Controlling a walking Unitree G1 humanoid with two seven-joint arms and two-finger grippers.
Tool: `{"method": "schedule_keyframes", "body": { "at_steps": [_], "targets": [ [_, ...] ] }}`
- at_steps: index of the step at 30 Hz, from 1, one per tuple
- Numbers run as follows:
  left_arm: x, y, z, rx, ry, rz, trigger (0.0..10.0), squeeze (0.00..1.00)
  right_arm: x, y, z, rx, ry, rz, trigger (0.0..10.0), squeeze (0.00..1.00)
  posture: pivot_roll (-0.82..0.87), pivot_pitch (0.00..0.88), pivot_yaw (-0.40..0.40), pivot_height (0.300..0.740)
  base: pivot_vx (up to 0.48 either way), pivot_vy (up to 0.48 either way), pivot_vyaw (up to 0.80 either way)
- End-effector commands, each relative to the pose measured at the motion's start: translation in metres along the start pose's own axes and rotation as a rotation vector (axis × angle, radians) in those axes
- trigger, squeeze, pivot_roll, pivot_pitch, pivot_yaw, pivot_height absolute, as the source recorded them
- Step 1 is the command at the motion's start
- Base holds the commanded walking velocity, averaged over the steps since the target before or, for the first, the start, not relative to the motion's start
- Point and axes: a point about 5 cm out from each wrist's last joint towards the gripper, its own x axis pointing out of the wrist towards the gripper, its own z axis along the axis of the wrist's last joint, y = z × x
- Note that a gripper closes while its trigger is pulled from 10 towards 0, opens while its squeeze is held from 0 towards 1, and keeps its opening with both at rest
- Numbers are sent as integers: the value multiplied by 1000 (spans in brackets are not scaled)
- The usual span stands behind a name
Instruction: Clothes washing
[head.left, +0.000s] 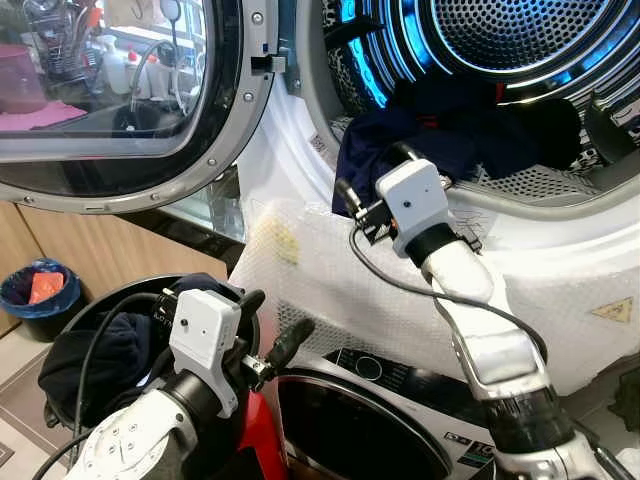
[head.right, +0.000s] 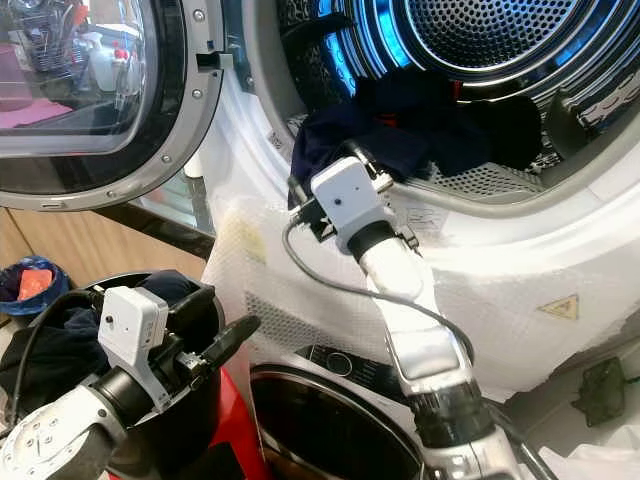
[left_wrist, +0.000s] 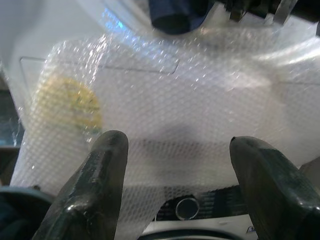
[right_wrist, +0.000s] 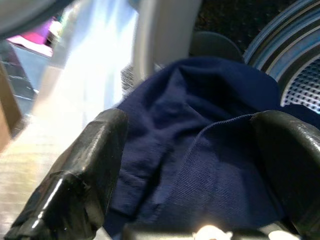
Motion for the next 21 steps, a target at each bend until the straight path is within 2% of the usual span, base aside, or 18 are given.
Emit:
{"method": "schedule_keyframes", "body": {
  "at_steps": [1, 4, 6, 7, 8, 9, 10, 16, 21],
  "targets": [
    [-1, -4, 5, 18, -24, -4, 10000, 0, 3, -7, -1, -31, 4, -35, 10000, 0, 117, 60, -129, 740, 0, 0, 0],
    [-1, -5, 6, 17, -25, -1, 10000, 0, 7, -9, -8, -89, 42, -60, 10000, 0, 121, 62, -129, 740, 0, 0, 0],
    [-1, -5, 6, 17, -25, -1, 10000, 0, 8, -9, -8, -87, 45, -61, 10000, 0, 124, 62, -129, 740, 0, 0, 0],
    [-2, -5, 6, 18, -24, 0, 10000, 0, 9, -9, -12, -95, 62, -56, 3176, 0, 126, 63, -130, 740, 0, 0, 0],
    [-2, -5, 6, 18, -23, 3, 10000, 0, 10, -11, -15, -107, 77, -50, 2078, 0, 128, 65, -132, 740, 0, 0, 0],
    [-3, -5, 6, 18, -22, 5, 10000, 0, 10, -11, -16, -111, 79, -48, 2078, 0, 128, 65, -132, 740, 0, 0, 0],
    [-3, -4, 6, 18, -21, 7, 10000, 0, 9, -13, -16, -114, 79, -52, 0, 0, 128, 65, -132, 740, 0, 0, 0],
    [-4, -4, 6, 14, -20, 16, 10000, 0, 7, -27, -22, -136, 83, -42, 0, 0, 128, 60, -131, 740, 0, 0, 0],
    [-3, -5, 6, 12, -22, 10, 10000, 0, 6, -33, -23, -128, 77, -29, 0, 0, 128, 60, -131, 740, 0, 0, 0]
  ]
}}
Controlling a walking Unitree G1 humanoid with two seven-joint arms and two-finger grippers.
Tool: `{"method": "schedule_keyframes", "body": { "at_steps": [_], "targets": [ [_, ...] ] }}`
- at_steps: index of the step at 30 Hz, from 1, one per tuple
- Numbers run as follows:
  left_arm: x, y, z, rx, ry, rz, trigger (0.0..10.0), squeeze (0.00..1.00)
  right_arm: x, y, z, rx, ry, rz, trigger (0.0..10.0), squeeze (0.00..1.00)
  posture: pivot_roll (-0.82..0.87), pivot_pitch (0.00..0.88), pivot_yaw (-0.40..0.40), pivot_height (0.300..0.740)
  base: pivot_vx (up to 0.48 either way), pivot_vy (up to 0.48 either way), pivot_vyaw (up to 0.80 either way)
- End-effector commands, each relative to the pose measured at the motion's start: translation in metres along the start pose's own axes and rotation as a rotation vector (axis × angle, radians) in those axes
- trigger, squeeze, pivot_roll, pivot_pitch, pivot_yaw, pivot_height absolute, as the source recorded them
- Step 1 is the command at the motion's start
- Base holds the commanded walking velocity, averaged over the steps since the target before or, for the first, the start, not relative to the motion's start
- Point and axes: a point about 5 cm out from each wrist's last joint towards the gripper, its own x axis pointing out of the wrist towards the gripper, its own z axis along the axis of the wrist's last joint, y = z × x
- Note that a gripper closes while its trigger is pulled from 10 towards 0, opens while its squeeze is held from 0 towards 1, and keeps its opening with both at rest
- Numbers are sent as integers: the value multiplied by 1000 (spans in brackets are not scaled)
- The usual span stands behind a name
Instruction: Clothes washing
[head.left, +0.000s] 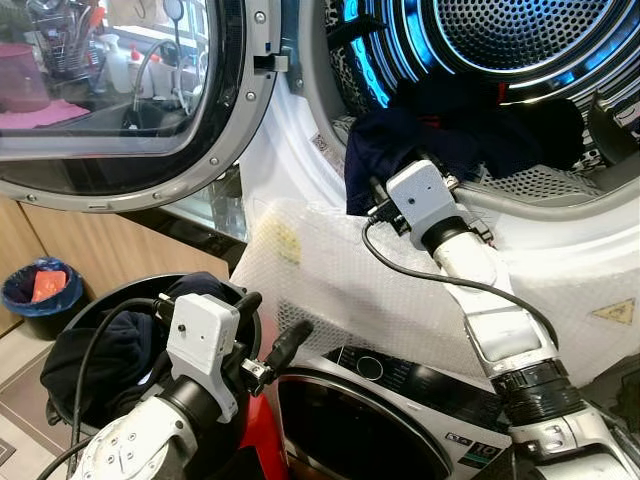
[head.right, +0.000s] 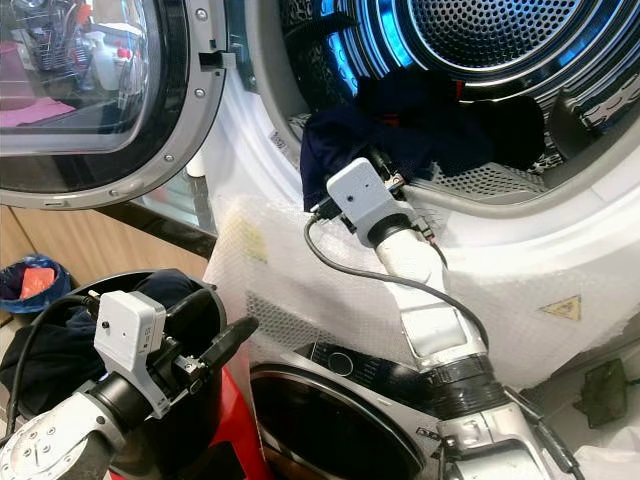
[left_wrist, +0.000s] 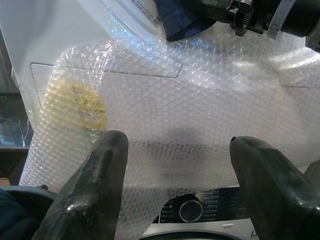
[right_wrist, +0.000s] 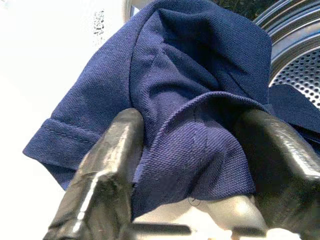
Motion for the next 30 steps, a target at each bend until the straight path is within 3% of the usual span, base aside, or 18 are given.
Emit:
{"method": "schedule_keyframes", "body": {
  "at_steps": [1, 12, 22, 30],
  "targets": [
    [-1, -2, 2, 2, -6, -5, 10000, 0, 2, -12, 0, 28, 0, -13, 0, 0, 126, 50, -130, 740, 0, 0, 0],
    [-1, -3, 2, -5, -7, -6, 10000, 0, -4, -14, 8, 173, -98, 140, 0, 0, 130, 49, -131, 740, 0, 0, 0],
    [-1, -4, 2, -13, -7, 1, 10000, 0, 2, -22, 11, 162, -97, 156, 0, 0, 130, 56, -134, 740, 0, 0, 0],
    [-1, -4, 2, -13, -7, -2, 10000, 0, 11, -42, 14, 123, -90, 177, 0, 0, 129, 60, -136, 740, 0, 0, 0]
  ]
}}
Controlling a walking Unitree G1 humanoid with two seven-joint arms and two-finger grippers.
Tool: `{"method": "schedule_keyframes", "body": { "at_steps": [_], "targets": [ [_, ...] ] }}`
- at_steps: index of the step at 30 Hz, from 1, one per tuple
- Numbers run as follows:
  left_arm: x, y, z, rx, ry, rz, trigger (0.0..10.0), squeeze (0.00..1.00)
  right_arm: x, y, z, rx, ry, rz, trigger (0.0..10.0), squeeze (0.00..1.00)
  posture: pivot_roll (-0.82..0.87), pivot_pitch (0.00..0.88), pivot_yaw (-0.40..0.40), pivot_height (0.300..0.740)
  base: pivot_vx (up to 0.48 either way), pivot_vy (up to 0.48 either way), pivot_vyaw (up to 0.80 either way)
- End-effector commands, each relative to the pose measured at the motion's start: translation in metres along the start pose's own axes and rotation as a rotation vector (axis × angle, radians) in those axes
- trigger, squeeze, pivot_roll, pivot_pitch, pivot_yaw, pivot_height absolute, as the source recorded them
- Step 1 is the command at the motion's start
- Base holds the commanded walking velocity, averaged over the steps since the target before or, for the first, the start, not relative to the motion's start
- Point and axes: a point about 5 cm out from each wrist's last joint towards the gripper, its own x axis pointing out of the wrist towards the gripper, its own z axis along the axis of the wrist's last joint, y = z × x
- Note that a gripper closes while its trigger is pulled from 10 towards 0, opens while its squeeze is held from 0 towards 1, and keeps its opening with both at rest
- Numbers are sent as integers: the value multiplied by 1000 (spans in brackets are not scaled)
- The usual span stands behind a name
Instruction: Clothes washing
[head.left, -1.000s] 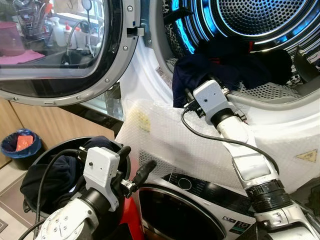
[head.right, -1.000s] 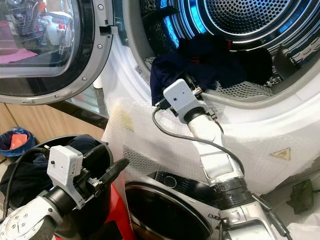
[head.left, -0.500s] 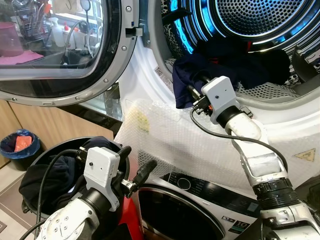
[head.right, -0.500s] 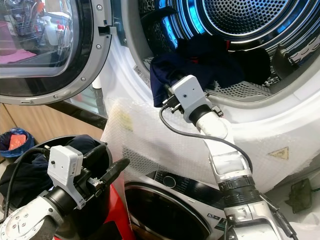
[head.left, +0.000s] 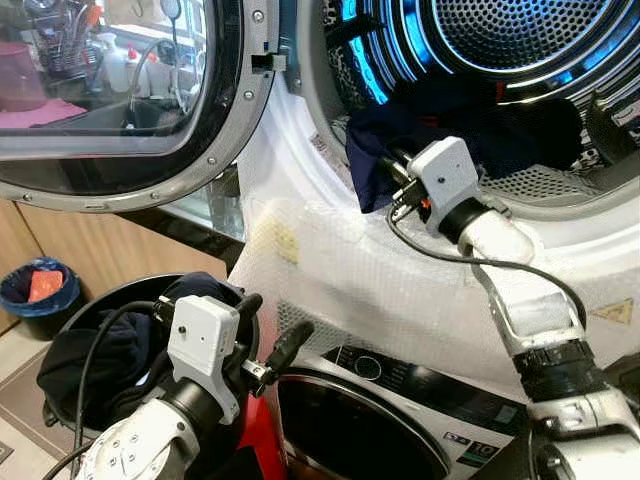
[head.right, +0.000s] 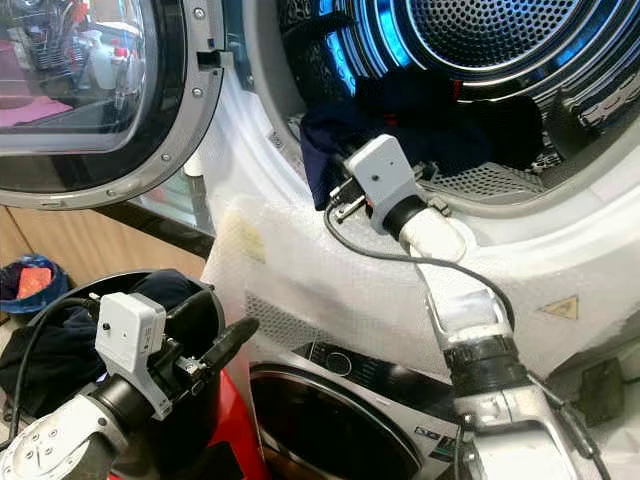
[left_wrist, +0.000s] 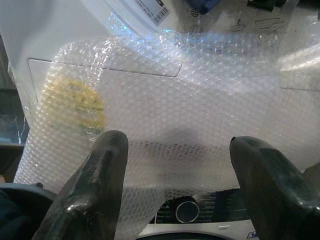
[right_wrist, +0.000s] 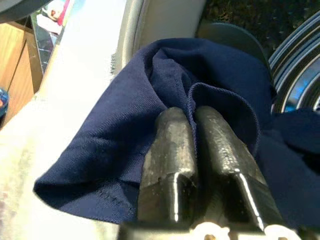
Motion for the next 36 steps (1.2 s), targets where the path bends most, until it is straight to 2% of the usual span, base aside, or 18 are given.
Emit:
{"method": "schedule_keyframes", "body": {
  "at_steps": [1, 8, 13, 23, 30, 36],
  "targets": [
    [-1, -3, 3, 6, -6, -11, 10000, 0, 0, -14, 4, -8, -3, -21, 0, 0, 129, 60, -136, 740, 0, 0, 0],
    [-1, -4, 3, 1, -7, -11, 10000, 0, 15, -48, 15, -74, 62, -93, 0, 0, 125, 68, -139, 740, 0, 0, 0],
    [-1, -5, 3, -1, -8, -6, 10000, 0, 24, -60, 24, -141, 87, -126, 0, 0, 129, 72, -145, 740, 0, 0, 0],
    [-3, -5, 3, -6, -8, 7, 10000, 0, 43, -67, 38, -242, 169, -273, 0, 0, 133, 76, -150, 740, 0, 0, 0],
    [-3, -8, 3, -18, -7, 6, 10000, 0, 55, -64, 53, -223, 201, -383, 0, 0, 117, 95, -153, 740, 0, 0, 0],
    [-5, -15, 1, -44, 3, 2, 10000, 0, 61, -64, 70, -226, 192, -430, 0, 0, 104, 130, -173, 740, 0, 0, 0]
  ]
}}
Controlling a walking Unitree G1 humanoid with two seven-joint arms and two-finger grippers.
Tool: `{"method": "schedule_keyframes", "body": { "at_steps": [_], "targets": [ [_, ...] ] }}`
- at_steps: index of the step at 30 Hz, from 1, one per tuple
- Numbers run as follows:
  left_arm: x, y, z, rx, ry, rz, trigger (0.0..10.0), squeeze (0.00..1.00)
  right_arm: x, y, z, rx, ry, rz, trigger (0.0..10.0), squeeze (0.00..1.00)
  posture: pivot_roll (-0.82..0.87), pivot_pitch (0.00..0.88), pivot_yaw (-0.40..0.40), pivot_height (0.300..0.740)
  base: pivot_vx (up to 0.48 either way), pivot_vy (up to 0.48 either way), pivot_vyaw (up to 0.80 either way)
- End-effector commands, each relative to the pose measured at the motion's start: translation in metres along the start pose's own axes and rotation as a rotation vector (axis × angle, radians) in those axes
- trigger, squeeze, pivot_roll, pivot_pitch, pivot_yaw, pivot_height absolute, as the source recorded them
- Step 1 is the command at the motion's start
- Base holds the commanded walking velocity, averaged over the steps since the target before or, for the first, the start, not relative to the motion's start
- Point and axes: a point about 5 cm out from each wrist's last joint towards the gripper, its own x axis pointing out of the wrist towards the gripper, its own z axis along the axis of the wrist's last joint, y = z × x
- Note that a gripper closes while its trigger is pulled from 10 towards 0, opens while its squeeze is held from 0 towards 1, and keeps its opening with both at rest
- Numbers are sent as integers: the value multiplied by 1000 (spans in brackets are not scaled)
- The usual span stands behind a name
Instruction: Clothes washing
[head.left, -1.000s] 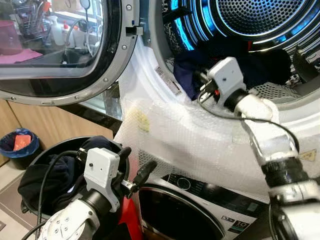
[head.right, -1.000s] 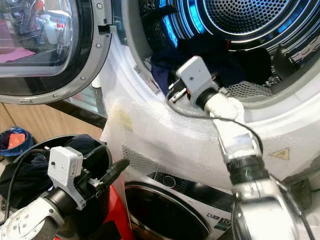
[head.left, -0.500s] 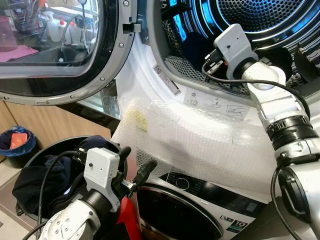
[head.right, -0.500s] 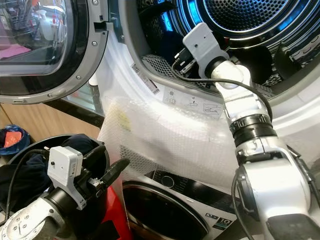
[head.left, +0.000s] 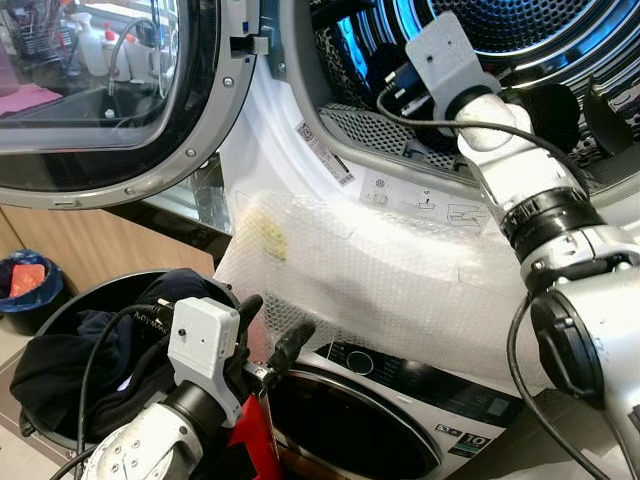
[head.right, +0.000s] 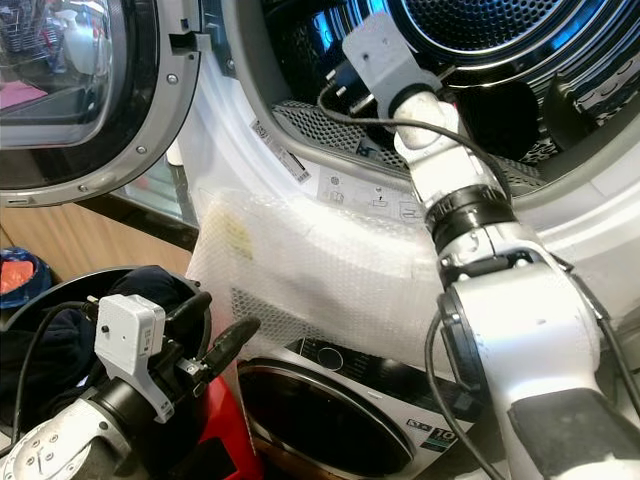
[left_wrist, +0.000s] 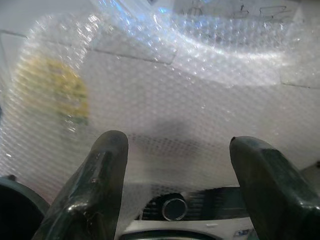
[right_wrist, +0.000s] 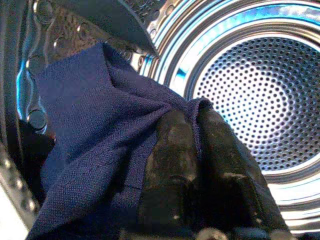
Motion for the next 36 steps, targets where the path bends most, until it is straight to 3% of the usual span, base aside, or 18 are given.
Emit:
{"method": "schedule_keyframes", "body": {
  "at_steps": [1, 7, 15, 17, 20, 23, 25, 32, 36],
  "targets": [
    [-3, -7, 0, -13, 6, -9, 10000, 0, 1, -8, 7, 1, 9, -39, 0, 0, 102, 139, -181, 740, 0, 0, 0],
    [-11, -16, -3, -52, 27, 7, 10000, 0, 2, -18, 19, 9, 5, -92, 0, 0, 92, 183, -207, 740, 0, 0, 0],
    [-23, -24, -5, -93, 63, 29, 10000, 0, 1, -38, 14, 7, 46, -187, 0, 0, 81, 237, -224, 740, 0, 0, 0],
    [-27, -27, -6, -103, 78, 38, 10000, 0, -1, -53, 9, -24, 65, -252, 0, 0, 74, 264, -225, 740, 0, 0, 0],
    [-29, -27, -6, -106, 83, 43, 10000, 0, -2, -60, 6, -47, 75, -284, 0, 0, 72, 267, -225, 740, 0, 0, 0],
    [-32, -30, -6, -118, 92, 49, 10000, 0, -7, -81, -4, -93, 113, -356, 0, 0, 61, 285, -224, 740, 0, 0, 0],
    [-32, -30, -6, -119, 93, 50, 10000, 0, -8, -86, -6, -101, 121, -369, 0, 0, 56, 289, -224, 740, 0, 0, 0],
    [-32, -31, -8, -129, 102, 56, 10000, 0, -21, -128, -12, -199, 145, -516, 0, 0, 45, 291, -223, 740, 0, 0, 0],
    [-30, -30, -9, -132, 102, 59, 10000, 0, -23, -136, -10, -198, 128, -526, 0, 0, 35, 281, -215, 740, 0, 0, 0]
  ]
}}
